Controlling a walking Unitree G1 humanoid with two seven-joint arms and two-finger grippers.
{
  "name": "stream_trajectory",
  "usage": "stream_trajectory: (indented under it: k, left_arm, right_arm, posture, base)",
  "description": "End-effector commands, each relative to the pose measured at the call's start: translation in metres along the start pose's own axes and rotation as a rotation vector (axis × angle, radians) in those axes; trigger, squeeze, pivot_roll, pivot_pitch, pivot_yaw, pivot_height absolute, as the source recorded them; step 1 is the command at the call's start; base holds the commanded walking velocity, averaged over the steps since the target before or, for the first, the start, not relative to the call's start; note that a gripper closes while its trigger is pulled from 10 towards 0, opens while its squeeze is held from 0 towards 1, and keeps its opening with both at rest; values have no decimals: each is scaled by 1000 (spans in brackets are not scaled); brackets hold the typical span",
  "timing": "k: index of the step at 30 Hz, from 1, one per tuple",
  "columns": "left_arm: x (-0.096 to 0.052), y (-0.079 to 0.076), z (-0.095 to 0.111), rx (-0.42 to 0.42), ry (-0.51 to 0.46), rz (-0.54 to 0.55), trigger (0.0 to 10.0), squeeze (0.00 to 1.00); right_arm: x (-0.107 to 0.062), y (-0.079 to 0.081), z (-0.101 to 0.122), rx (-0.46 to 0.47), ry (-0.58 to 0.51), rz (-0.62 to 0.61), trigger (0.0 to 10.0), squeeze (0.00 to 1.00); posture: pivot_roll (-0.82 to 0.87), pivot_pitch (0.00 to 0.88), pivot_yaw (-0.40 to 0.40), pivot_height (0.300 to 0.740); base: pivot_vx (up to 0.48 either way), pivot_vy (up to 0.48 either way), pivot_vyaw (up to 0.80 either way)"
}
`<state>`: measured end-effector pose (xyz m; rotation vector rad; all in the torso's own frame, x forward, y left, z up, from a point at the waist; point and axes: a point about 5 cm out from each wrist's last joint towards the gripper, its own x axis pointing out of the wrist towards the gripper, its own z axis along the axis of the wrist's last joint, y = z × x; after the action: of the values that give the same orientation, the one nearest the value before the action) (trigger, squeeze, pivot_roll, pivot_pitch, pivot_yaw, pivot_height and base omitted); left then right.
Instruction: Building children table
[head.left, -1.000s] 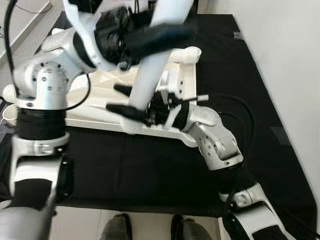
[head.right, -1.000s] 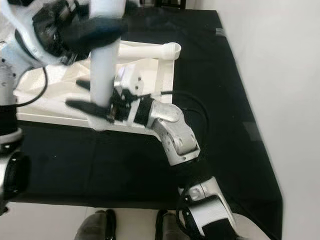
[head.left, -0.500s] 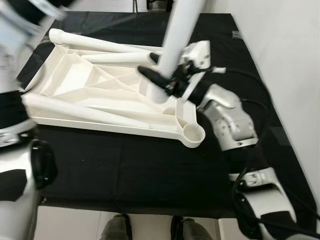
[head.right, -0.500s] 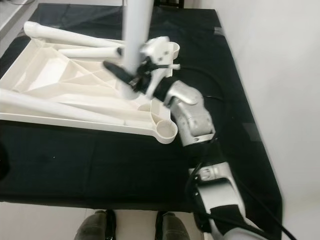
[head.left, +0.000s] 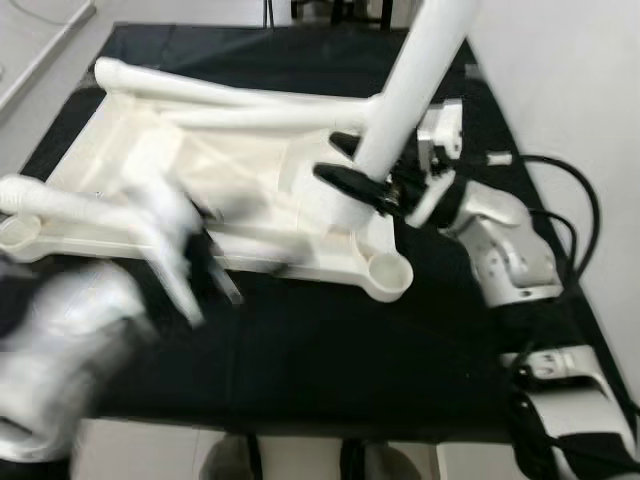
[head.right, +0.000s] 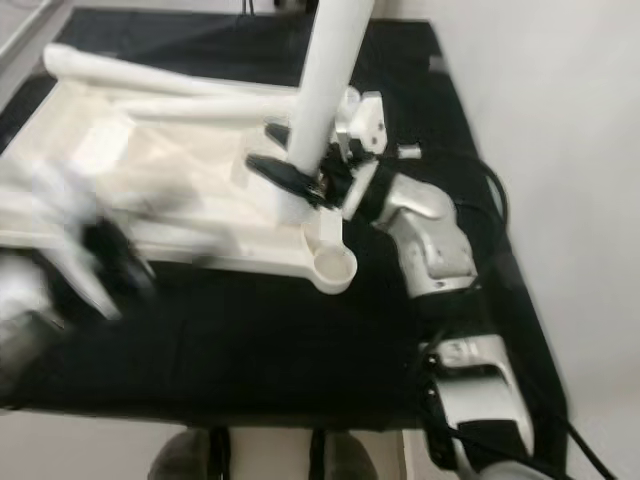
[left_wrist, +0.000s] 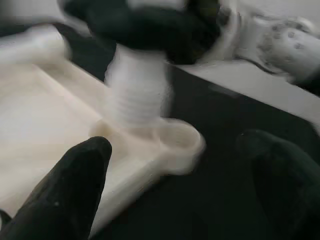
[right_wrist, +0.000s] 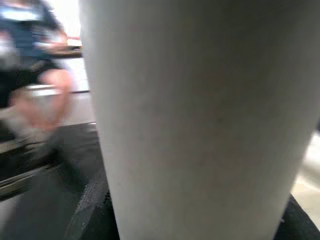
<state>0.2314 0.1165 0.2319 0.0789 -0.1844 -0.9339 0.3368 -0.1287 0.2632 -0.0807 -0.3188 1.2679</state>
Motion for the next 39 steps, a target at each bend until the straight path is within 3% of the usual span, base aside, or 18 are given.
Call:
stream_trajectory:
  k: [1,9,11,15,20,33,39]
  left_arm:
    - [1,-17,-1,18,-10,37,10000,0]
    - [-27,-42,-13,-37,129,121,10000,0]
    - [-37,-53,-19,5,163,118,10000,0]
    - [-41,-59,-23,36,179,120,10000,0]
    - [-45,-58,-18,157,203,205,10000,0]
    - [-52,-69,-14,217,233,185,10000,0]
    - [-54,-68,-13,254,252,195,10000,0]
  right_arm:
    - [-9,2,6,7,1,63,10000,0]
    - [-33,9,11,69,17,183,10000,0]
    - [-38,12,15,71,20,225,10000,0]
    - [-40,14,17,67,22,251,10000,0]
    - [-38,17,29,40,-3,294,10000,0]
    - [-35,17,51,-56,-11,351,10000,0]
    - [-28,24,43,-102,65,443,10000,0]
  posture:
    - [83,340,-50,740]
    - [105,461,-10,740]
    - [106,475,-2,740]
    - [106,495,9,740]
    - [113,527,24,740]
    - [128,553,40,740]
    - [154,551,45,740]
  base:
    - [0,0,0]
    - [0,0,0]
    - [0,0,0]
    - [0,0,0]
    - [0,0,0]
    - [0,0,0]
    - [0,0,0]
